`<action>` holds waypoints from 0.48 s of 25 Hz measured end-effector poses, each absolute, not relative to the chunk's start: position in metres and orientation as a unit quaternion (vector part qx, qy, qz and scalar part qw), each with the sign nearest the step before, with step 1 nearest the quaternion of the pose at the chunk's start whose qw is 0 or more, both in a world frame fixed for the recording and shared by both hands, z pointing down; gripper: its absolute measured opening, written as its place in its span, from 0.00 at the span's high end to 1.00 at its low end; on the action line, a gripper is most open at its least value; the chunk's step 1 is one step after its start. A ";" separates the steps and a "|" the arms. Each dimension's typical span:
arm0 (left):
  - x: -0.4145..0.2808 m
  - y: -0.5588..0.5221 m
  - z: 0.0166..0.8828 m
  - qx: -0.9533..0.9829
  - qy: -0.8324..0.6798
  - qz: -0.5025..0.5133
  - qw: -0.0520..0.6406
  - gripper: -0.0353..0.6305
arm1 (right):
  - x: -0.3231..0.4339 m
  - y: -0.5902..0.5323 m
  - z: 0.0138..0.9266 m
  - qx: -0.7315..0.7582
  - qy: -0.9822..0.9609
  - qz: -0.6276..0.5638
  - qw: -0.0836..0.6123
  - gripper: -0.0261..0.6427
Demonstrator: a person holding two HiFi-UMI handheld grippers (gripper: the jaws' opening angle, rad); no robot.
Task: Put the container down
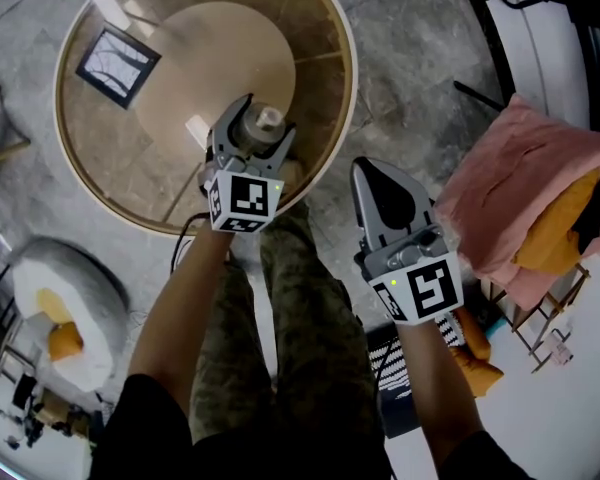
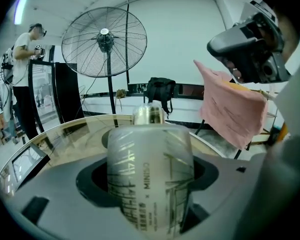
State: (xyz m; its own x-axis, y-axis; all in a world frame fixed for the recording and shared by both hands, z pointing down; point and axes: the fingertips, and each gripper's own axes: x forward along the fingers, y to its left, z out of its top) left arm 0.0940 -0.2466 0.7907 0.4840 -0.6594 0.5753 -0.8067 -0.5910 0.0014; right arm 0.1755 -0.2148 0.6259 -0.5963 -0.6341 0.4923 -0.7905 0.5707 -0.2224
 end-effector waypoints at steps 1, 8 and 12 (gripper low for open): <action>0.093 -0.245 0.791 0.850 -0.431 0.270 0.138 0.42 | 0.175 -0.215 0.625 0.411 -0.867 0.214 0.182 0.93; 0.091 -0.241 0.792 0.852 -0.420 0.281 0.135 0.42 | 0.173 -0.213 0.634 0.405 -0.868 0.218 0.187 0.93; 0.085 -0.235 0.793 0.854 -0.415 0.287 0.130 0.42 | 0.162 -0.214 0.644 0.393 -0.872 0.222 0.188 0.93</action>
State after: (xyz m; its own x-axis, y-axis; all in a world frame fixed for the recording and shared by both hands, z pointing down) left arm 0.0854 -0.2355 0.7926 0.4909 -0.6334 0.5981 -0.7829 -0.6219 -0.0159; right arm 0.1625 -0.2138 0.6437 -0.6202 -0.6024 0.5025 -0.7693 0.5923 -0.2394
